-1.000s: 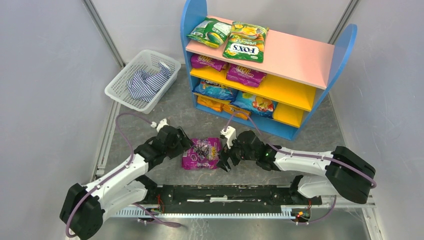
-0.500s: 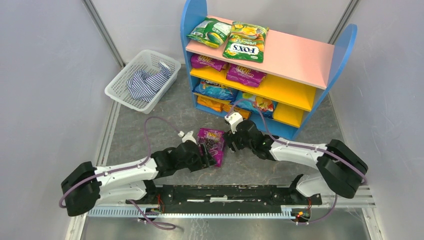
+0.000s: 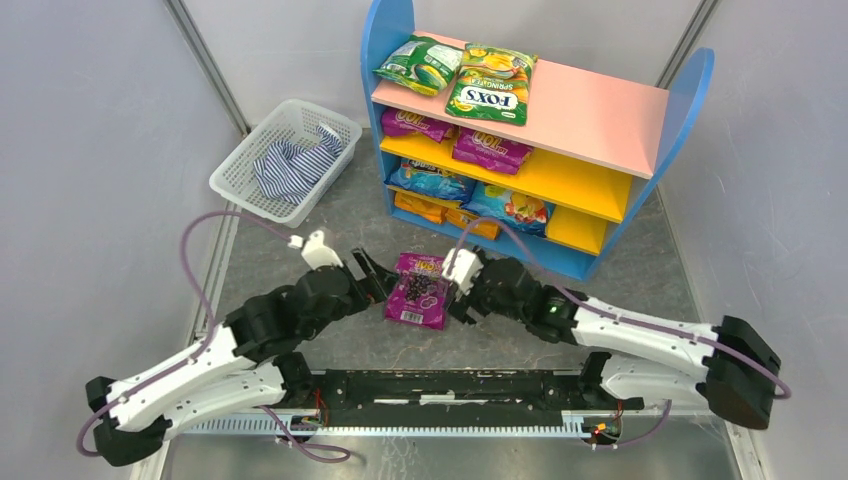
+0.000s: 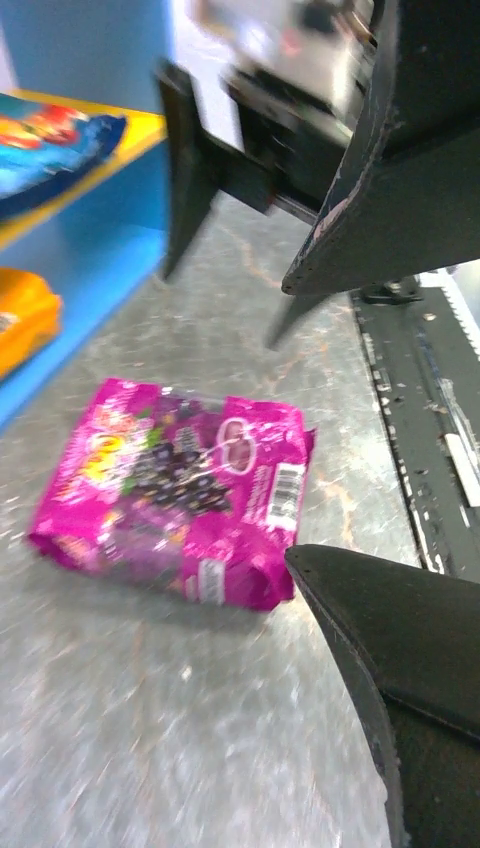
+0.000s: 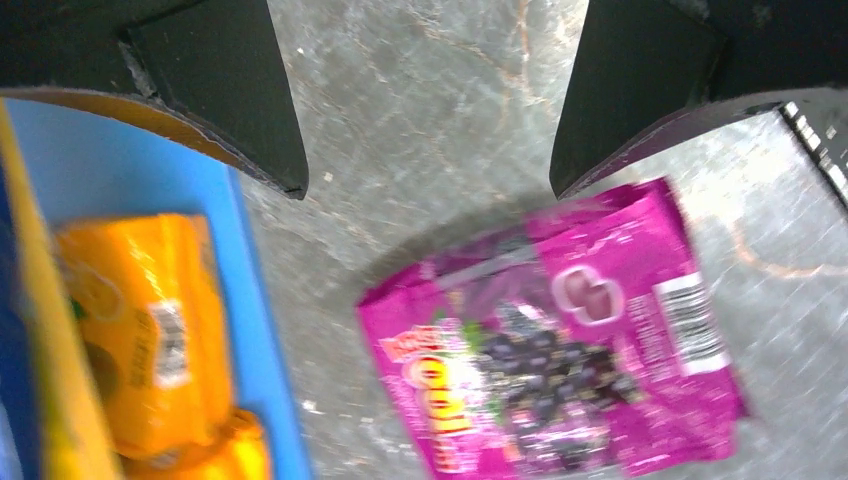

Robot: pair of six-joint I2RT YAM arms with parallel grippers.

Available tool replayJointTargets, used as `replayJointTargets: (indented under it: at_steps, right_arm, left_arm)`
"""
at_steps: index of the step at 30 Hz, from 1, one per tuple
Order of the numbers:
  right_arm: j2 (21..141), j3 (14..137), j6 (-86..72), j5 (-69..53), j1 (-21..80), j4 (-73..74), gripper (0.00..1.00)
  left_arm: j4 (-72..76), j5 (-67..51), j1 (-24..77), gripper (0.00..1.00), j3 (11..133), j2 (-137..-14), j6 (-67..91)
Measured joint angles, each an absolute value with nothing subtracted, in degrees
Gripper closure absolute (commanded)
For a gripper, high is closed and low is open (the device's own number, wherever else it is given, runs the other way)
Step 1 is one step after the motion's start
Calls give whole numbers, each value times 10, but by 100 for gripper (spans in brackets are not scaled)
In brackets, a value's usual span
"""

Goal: Place and organize the candy bags onto the shelf

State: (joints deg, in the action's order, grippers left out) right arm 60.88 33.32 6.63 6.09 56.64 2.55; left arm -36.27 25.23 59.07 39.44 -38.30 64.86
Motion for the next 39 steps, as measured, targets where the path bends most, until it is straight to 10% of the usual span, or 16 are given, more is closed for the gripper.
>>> replayJointTargets:
  at_steps: [10, 28, 39]
  right_arm:
    - [789, 437, 99, 112, 728, 37, 2]
    - [1040, 606, 141, 314, 794, 78, 6]
    - [1059, 597, 155, 394, 801, 70, 64]
  left_arm:
    - [-544, 444, 535, 0, 555, -420, 576]
    - [-429, 293, 185, 0, 478, -491, 344]
    - [-384, 228, 112, 0, 468, -505, 303]
